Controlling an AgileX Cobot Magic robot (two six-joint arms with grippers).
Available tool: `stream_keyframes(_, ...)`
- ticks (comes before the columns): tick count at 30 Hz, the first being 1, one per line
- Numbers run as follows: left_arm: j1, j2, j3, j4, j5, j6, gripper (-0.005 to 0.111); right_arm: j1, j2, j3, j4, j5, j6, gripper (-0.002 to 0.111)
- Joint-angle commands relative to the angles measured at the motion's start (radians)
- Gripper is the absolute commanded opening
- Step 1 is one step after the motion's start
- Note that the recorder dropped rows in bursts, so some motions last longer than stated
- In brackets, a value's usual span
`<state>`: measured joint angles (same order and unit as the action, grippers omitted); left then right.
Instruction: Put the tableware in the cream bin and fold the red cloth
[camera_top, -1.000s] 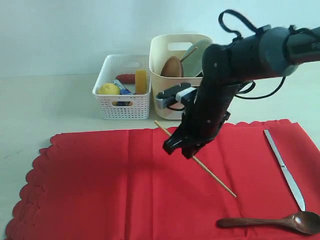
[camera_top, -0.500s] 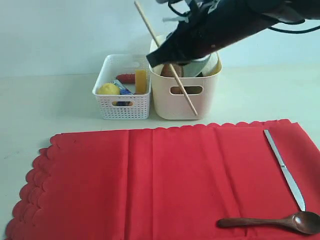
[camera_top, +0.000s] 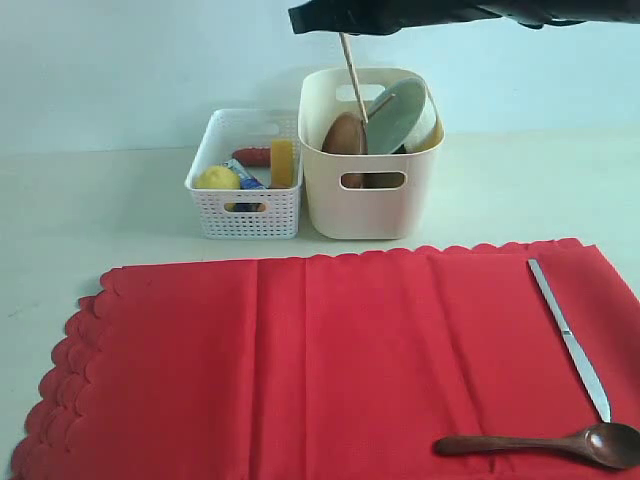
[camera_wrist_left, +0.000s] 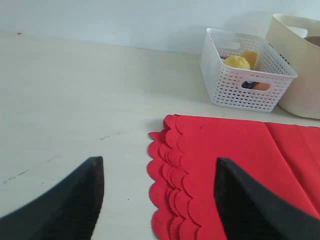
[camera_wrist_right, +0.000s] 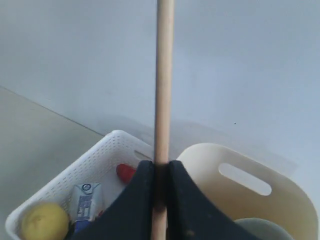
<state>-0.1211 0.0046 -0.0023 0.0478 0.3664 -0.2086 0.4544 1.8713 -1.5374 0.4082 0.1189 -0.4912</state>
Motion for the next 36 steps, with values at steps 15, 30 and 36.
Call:
stream_keyframes(15, 0.003, -0.005, 0.002, -0.007, -0.006, -0.006, 0.062, -0.079, 0.229, -0.156, 0.090, -0.016, 0.003, 0.000)
stream_keyframes(30, 0.003, -0.005, 0.002, -0.007, -0.006, -0.006, 0.062, -0.079, 0.307, -0.156, 0.090, -0.039, -0.027, 0.002)
stream_keyframes(36, 0.003, -0.005, 0.002, -0.007, -0.006, -0.006, 0.062, -0.079, 0.307, -0.156, 0.088, 0.000, -0.038, 0.034)
